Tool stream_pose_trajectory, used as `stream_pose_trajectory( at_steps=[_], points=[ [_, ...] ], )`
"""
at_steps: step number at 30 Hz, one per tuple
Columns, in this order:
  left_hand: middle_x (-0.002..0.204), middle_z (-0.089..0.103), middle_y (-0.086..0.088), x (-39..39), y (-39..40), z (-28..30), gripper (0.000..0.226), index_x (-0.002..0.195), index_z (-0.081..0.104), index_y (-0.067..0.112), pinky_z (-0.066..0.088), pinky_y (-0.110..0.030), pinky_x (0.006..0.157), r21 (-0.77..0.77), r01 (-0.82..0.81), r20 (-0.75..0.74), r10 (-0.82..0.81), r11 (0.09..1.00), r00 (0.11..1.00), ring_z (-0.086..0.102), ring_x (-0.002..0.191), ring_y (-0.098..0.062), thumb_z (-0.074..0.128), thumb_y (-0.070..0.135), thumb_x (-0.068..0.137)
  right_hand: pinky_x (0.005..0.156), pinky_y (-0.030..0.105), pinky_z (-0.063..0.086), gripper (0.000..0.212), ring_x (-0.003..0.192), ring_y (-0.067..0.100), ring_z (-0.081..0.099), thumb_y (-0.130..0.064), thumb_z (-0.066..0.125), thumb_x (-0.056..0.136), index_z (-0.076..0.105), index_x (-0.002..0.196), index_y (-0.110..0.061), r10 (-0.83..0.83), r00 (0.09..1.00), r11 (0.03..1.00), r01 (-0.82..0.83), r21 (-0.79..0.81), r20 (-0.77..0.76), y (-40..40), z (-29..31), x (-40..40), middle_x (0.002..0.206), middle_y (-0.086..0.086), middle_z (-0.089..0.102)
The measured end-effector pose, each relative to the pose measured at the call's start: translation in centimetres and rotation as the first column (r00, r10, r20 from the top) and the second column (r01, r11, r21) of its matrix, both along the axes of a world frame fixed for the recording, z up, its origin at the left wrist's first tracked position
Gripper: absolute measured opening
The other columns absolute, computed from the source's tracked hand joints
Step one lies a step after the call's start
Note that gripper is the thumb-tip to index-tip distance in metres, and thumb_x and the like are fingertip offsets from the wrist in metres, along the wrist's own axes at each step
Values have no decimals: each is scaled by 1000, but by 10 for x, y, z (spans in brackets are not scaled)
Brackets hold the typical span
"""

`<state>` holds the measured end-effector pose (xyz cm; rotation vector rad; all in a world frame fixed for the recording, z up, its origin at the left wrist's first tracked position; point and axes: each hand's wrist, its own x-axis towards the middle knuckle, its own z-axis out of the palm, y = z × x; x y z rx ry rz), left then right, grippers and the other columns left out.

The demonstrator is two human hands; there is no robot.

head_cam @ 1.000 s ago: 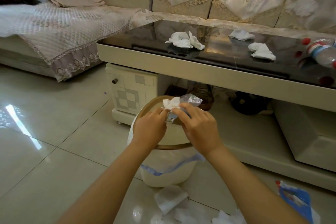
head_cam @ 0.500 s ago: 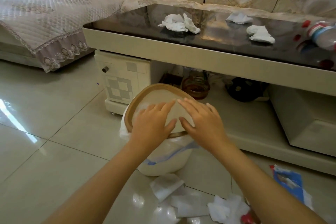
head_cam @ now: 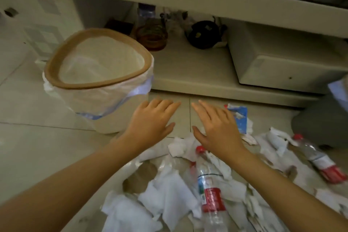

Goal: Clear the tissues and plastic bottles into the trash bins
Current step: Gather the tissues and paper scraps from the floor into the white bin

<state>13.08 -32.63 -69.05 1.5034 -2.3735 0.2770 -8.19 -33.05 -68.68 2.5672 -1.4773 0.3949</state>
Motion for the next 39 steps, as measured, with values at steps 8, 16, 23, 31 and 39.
stream_pose_trajectory(
  at_steps=[8,16,23,31,39],
  points=[
    [133,50,-4,-29,9,-48,67,143,32,22,47,-41,87,303,-26,210,-40,953,977,54,112,-27,60,45,86,91,47,44,62,114,29,56,-43,70,79,50,132,-17,-167,981,963,184,196,-101,33,-56,-45,137,10,52],
    [148,30,-7,-66,-7,-90,82,149,9,26,38,-42,95,422,-61,393,-121,905,911,42,124,-32,54,56,87,92,48,43,58,118,30,52,-54,42,87,47,133,-21,-230,966,914,255,315,-114,44,-90,-73,142,9,46],
    [153,21,-8,-95,-17,-132,89,150,1,36,37,-43,101,628,-83,290,-134,774,948,39,129,-32,55,61,83,101,53,35,67,129,32,43,-44,66,81,41,140,-23,-252,952,850,304,431,-174,41,-118,-95,151,11,32],
    [125,44,-8,-107,-24,-162,53,135,36,27,51,-34,72,613,-24,221,-142,790,965,50,102,-26,59,35,88,110,58,21,110,145,28,6,-43,77,74,-4,149,-40,-91,961,772,234,591,-261,5,-122,-114,158,-3,-19],
    [114,51,-5,-83,-34,-139,36,121,53,17,52,-35,67,533,-18,183,-94,846,979,55,92,-24,56,37,91,77,35,50,121,112,26,51,-36,83,66,-6,147,-44,-25,968,756,183,629,-251,-10,-139,-107,153,7,9]
  ],
)
